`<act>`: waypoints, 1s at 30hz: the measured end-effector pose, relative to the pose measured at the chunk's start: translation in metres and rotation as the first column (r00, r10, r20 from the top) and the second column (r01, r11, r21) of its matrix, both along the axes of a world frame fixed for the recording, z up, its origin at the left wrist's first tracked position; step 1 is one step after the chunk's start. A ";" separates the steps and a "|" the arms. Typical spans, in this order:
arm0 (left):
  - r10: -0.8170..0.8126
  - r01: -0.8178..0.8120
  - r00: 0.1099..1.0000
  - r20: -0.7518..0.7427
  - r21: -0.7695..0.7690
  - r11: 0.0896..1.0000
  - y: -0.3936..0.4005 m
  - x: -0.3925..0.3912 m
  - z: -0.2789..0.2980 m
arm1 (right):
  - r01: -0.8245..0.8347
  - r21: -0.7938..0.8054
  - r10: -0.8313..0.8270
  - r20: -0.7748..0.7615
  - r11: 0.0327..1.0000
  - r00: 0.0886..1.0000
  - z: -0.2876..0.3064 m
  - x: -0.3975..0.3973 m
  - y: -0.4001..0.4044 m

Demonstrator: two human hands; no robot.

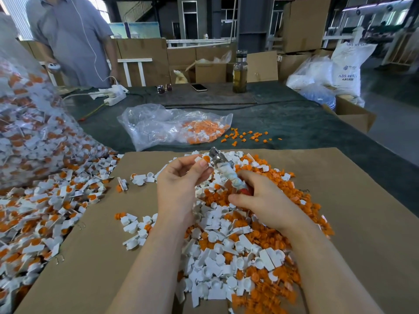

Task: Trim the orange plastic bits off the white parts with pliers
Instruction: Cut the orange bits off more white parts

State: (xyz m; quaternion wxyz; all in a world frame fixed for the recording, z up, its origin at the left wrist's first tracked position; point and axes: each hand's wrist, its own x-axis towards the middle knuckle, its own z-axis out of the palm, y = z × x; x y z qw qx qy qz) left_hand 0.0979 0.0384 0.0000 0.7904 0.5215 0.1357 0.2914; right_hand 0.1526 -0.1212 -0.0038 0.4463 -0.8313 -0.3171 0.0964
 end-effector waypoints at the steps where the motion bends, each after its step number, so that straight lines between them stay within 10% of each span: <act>1: -0.001 0.001 1.000 0.001 0.008 1.000 0.000 0.000 0.000 | -0.009 -0.019 0.009 0.003 1.000 1.000 0.000 0.000 0.000; 30: 0.167 -0.066 0.976 -0.138 0.545 0.836 -0.022 0.002 -0.005 | 0.309 0.238 -0.366 0.258 0.921 0.894 -0.009 -0.002 0.022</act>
